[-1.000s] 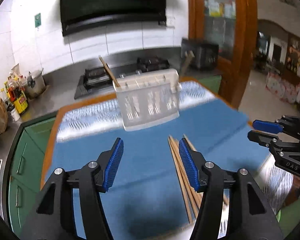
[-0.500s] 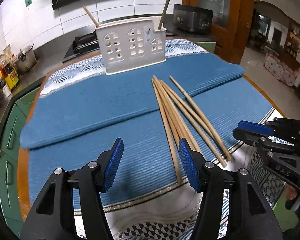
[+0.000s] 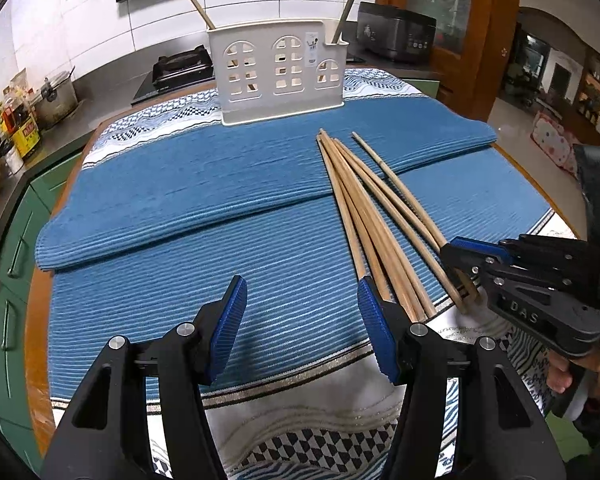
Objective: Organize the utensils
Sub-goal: 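Close the right tool on a chopstick while the left tool grasps another chopstick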
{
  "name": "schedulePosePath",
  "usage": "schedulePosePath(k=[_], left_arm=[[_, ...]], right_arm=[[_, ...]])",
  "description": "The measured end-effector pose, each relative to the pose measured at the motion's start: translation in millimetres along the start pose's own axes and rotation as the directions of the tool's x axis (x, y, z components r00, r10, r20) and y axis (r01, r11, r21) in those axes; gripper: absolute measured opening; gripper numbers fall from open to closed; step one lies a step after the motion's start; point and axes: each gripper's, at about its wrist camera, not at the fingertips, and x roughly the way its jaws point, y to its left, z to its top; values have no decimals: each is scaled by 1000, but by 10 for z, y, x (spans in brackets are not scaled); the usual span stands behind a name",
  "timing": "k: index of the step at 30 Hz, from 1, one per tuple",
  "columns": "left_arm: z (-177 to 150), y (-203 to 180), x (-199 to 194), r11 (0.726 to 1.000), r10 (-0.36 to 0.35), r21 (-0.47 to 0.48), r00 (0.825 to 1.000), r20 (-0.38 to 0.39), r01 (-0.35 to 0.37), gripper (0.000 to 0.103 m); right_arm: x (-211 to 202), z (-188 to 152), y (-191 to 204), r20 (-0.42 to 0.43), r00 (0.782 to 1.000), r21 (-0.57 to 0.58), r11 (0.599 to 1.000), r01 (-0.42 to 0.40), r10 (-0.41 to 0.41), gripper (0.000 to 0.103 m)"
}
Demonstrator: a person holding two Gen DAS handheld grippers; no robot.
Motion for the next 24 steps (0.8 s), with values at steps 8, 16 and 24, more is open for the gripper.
schedulePosePath(k=[8,16,24], left_arm=[[-3,-26,41,1000,-18,-1,1000,-5,18,58],[23,-198,267,999,-37,6,998,-51,38,50],[40,-278,516,999,-39,-21,993,-111,37,34]], right_arm=[[22,5,-72,3,1000,15,1000,4,-5,7],[-143,-44,-204,28,1000,21,1000,-1,1,7],[-396,-60,-226,89,996,-6,1000,-3,4,7]])
